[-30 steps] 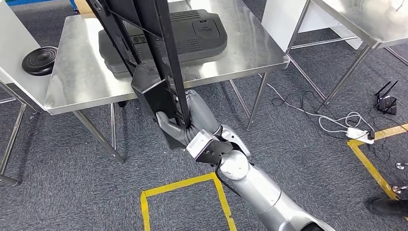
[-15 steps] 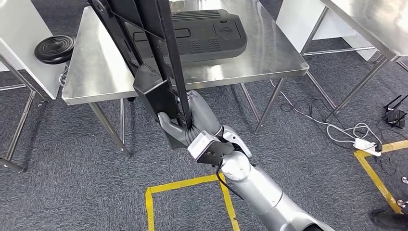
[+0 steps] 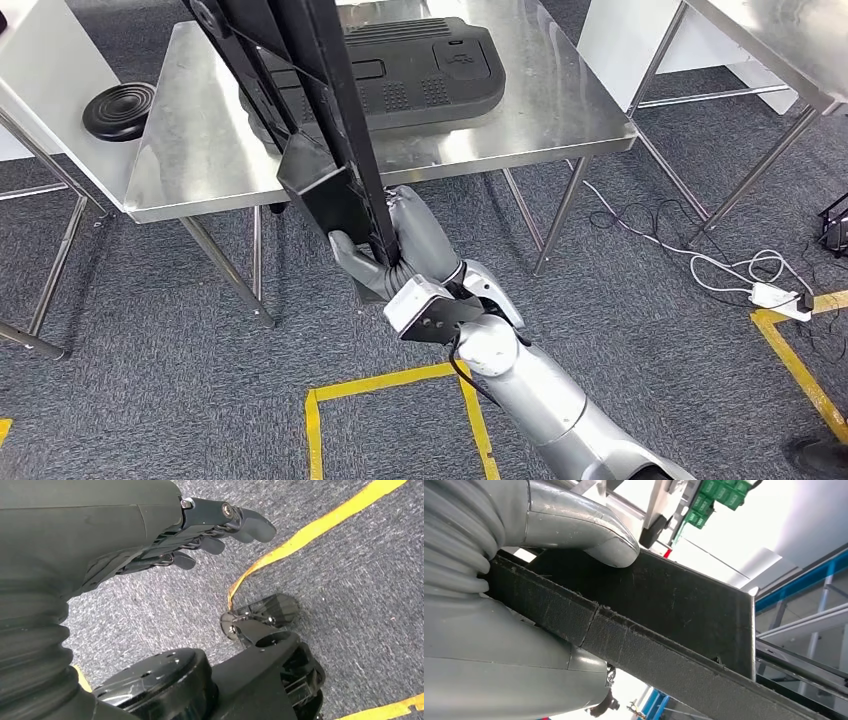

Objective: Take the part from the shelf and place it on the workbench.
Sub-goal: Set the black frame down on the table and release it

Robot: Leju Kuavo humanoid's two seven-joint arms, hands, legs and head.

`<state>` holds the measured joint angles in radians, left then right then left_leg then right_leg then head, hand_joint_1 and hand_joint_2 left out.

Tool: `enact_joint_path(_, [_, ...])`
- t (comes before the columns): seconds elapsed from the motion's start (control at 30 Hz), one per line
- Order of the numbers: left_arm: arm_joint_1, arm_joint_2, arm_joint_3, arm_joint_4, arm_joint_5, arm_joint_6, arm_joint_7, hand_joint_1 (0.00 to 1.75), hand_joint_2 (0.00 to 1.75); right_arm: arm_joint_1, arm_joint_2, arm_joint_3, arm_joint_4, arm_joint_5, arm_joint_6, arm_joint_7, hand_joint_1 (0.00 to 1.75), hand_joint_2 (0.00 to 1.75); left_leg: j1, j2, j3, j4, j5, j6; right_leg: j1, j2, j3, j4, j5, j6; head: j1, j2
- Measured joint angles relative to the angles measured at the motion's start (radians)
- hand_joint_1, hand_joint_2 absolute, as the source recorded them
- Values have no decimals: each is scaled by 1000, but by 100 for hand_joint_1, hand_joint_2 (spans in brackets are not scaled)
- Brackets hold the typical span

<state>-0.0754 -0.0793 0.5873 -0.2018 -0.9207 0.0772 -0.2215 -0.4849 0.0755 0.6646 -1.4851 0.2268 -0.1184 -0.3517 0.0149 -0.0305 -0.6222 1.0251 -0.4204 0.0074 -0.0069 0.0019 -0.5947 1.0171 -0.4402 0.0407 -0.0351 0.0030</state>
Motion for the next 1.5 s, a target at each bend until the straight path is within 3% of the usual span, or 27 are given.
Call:
enact_joint_path(0.2, [0,4,6,0,-4,-2,0,0,175,-3,1,1,0,30,-6,6,175,175,-6,-1,-2,2,-4,7,-6,0,2,-5,1,-2,0,0])
enact_joint_path(0.27, [0,4,6,0,-7,-6,0,0,175,-6,2,2,0,37,-7,9,175,175,0,1,10,-17,1,12,-5,0,-2,2,-3,0,1,0])
enact_joint_path(0.33, [1,3,6,0,-9,-11,2,0,175,-9,1,2,-1,43,-7,11,175,175,9,3,23,-34,7,16,-6,-1,-36,69,-32,1,2,0])
enact_joint_path(0.4, [0,3,6,0,-9,-14,3,0,175,-10,-1,3,0,46,-8,13,175,175,10,4,25,-35,6,17,-10,-1,-105,198,-81,3,3,0])
enact_joint_path(0.43, [1,3,6,0,-9,-15,3,0,175,-7,-3,3,0,47,-8,13,175,175,11,3,25,-35,5,16,-14,-1,-135,249,-94,8,3,0])
enact_joint_path(0.47, [1,3,6,0,-9,-15,3,0,175,-6,-4,3,0,47,-8,14,175,175,13,3,26,-34,3,14,-18,-1,-149,267,-92,18,3,0])
enact_joint_path(0.5, [1,3,6,0,-9,-15,3,0,175,-5,-6,4,1,48,-8,14,175,175,16,2,28,-33,0,10,-22,-1,-142,242,-74,31,3,0])
enact_joint_path(0.57, [1,3,6,0,-9,-15,4,0,175,-5,-6,4,1,50,-8,15,175,175,22,-1,33,-31,-7,-3,-32,-2,-78,105,-16,58,4,0])
enact_joint_path(0.6, [1,4,6,0,-10,-16,4,0,175,-6,-6,5,1,51,-8,15,175,175,23,-3,35,-28,-13,-12,-34,-1,-45,42,5,60,4,0])
enact_joint_path(0.67, [1,5,6,0,-11,-17,5,0,175,-7,-5,6,1,56,-9,15,175,175,20,-4,38,-26,-21,-28,-31,3,-13,-13,18,40,4,0])
enact_joint_path(0.73, [2,6,6,0,-12,-18,8,0,175,-7,-4,7,1,62,-10,17,175,175,22,-3,41,-30,-26,-39,-26,6,-9,-10,13,11,2,0])
enact_joint_path(0.8, [2,6,6,0,-16,-18,10,0,175,-8,-2,7,1,72,-13,18,175,175,26,8,29,1,-41,-46,-28,6,2,-12,6,-9,2,0])
enact_joint_path(0.83, [2,6,6,0,-18,-18,12,0,175,-9,0,8,0,80,-17,19,175,175,26,15,5,49,-59,-47,-29,5,11,-13,1,-19,1,0])
enact_joint_path(0.9, [3,6,6,0,-21,-18,16,0,175,-10,1,9,1,103,-28,21,175,175,25,24,-75,195,-103,-45,-22,2,28,-13,-13,-35,0,0])
enact_joint_path(0.93, [4,6,6,0,-22,-18,17,0,175,-9,1,10,2,115,-33,23,175,175,25,24,-116,257,-115,-44,-18,1,37,-13,-20,-39,1,0])
enact_joint_path(0.97, [5,6,6,0,-23,-18,19,0,175,-9,1,10,3,126,-37,25,175,175,25,25,-144,286,-108,-41,-14,1,48,-13,-29,-42,1,0])
enact_joint_path(1.0, [6,6,6,0,-25,-18,19,0,175,-9,1,10,4,134,-40,27,175,175,24,25,-152,274,-80,-37,-12,2,61,-13,-38,-42,1,0])
enact_joint_path(1.03, [6,6,6,0,-26,-18,20,0,175,-9,1,11,4,140,-42,28,175,175,22,25,-140,224,-35,-31,-10,2,76,-13,-49,-40,1,0])
enact_joint_path(1.07, [7,6,6,0,-28,-18,20,0,175,-10,2,11,4,144,-43,28,175,175,20,27,-118,155,14,-24,-10,2,89,-14,-61,-37,1,0])
enact_joint_path(1.1, [7,7,6,0,-29,-18,20,0,175,-10,3,11,5,147,-45,29,175,175,15,29,-92,94,43,-18,-7,2,99,-14,-73,-32,1,0])
enact_joint_path(1.17, [5,7,7,0,-30,-18,20,0,175,-13,4,12,5,150,-47,30,175,175,5,32,-53,24,45,-10,-3,2,114,-17,-88,-19,1,0])
enact_joint_path(1.27, [4,7,7,0,-30,-18,20,0,175,-16,7,14,6,153,-50,32,175,175,-1,28,-25,1,16,4,-4,-2,131,-10,-87,2,2,0])
enact_joint_path(1.33, [5,7,7,0,-30,-18,20,0,175,-19,7,16,6,153,-51,32,175,175,1,22,-6,-8,9,16,-5,-2,84,63,-89,8,3,0])
enact_joint_path(1.43, [5,8,7,0,-30,-18,20,0,175,-17,2,19,7,153,-51,32,175,175,1,14,14,-13,-13,24,-5,-1,-60,240,-137,-1,4,0])
enact_joint_path(1.5, [8,8,7,0,-30,-18,20,0,175,-11,-3,21,10,153,-51,33,175,175,0,8,37,-13,-34,24,-5,-1,-117,257,-154,-2,4,0])
